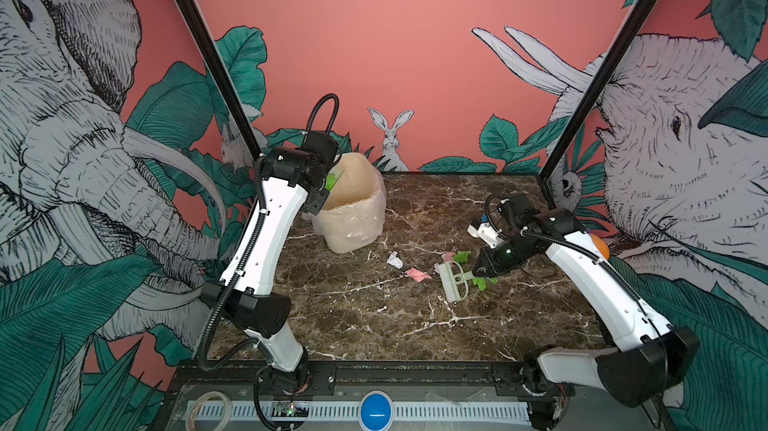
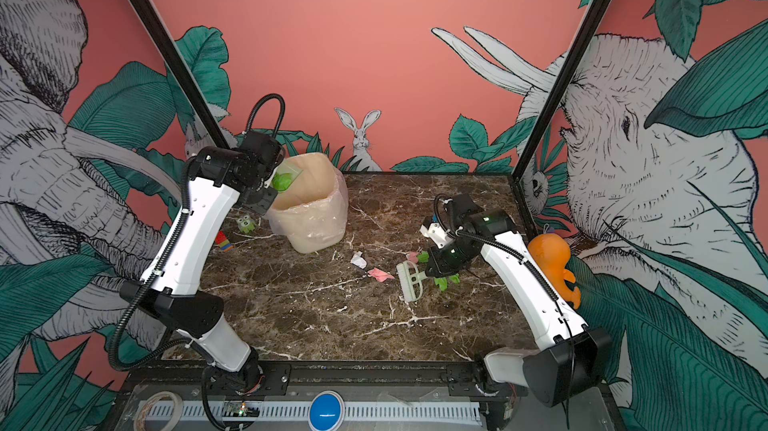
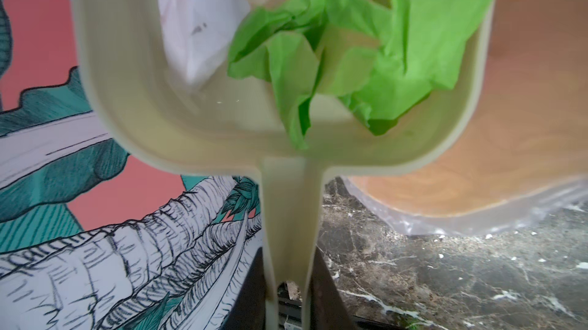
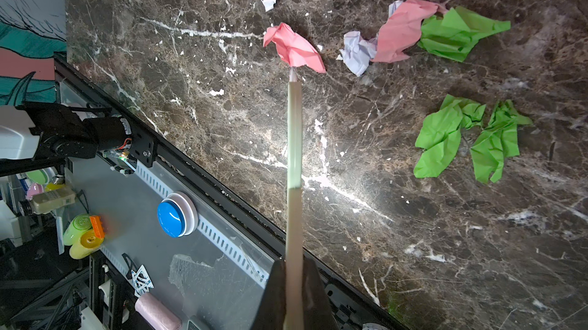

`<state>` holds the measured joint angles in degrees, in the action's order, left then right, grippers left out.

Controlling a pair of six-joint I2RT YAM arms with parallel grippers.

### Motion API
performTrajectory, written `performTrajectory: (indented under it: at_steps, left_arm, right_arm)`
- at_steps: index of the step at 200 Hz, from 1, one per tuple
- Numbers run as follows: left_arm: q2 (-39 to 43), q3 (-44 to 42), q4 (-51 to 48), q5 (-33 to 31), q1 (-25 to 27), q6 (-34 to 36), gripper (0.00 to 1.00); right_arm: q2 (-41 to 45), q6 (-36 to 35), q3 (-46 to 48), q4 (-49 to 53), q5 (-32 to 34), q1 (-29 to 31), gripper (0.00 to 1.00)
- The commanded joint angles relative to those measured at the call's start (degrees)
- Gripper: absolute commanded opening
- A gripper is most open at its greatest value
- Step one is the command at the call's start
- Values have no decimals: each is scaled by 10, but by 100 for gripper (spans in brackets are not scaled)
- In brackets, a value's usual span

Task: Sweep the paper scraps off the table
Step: 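Raise the dustpan over the bin rim with the left gripper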

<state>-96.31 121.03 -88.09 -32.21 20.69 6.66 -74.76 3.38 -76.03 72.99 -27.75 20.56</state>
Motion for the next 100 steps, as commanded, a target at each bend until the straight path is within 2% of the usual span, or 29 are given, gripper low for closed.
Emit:
performTrajectory:
  at_steps: [1, 72, 100]
  left_arm:
    - [-1, 5, 4, -62, 18, 30, 0]
    - [1, -24, 31, -188, 59, 86, 0]
    - [17, -60, 51, -212, 64, 115, 0]
  right_arm:
    - [8, -10, -3, 20, -6, -3, 0]
    - [9, -10, -10, 27, -9, -4, 0]
    - [12, -13, -12, 36, -8, -4, 0]
